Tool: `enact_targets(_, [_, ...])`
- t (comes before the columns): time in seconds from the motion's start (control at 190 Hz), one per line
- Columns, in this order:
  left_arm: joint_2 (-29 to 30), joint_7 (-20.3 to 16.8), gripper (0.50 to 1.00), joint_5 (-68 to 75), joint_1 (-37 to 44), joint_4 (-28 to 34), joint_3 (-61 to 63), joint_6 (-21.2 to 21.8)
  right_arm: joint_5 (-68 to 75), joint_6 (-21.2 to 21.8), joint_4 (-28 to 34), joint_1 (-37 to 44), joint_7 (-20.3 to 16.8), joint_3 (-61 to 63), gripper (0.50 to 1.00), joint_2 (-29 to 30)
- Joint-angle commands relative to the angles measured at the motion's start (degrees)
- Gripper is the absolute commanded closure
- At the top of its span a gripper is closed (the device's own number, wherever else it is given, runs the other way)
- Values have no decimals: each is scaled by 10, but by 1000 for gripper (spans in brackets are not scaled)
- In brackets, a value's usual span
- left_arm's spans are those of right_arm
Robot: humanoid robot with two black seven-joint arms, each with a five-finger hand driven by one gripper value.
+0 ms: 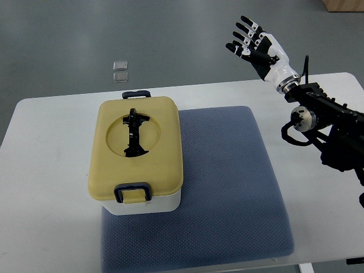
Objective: Open white storage box with right hand
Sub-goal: 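Swing the right hand over the box and lower it onto the yellow lid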
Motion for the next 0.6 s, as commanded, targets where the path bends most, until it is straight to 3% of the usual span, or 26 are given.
enact_targets(0.0, [0,0,500,0,0,1,0,0,-112,9,6,40,6,-2,570,-5])
enact_targets(0.116, [0,0,500,0,0,1,0,0,-264,42,19,97,15,-12,570,-7])
enact_targets(0.31, [0,0,500,0,0,1,0,0,-480,83,109,194,26,-74,572,-19])
enact_targets(0.593, [0,0,500,0,0,1,0,0,-632,89,195,321,40,-204,574,-3])
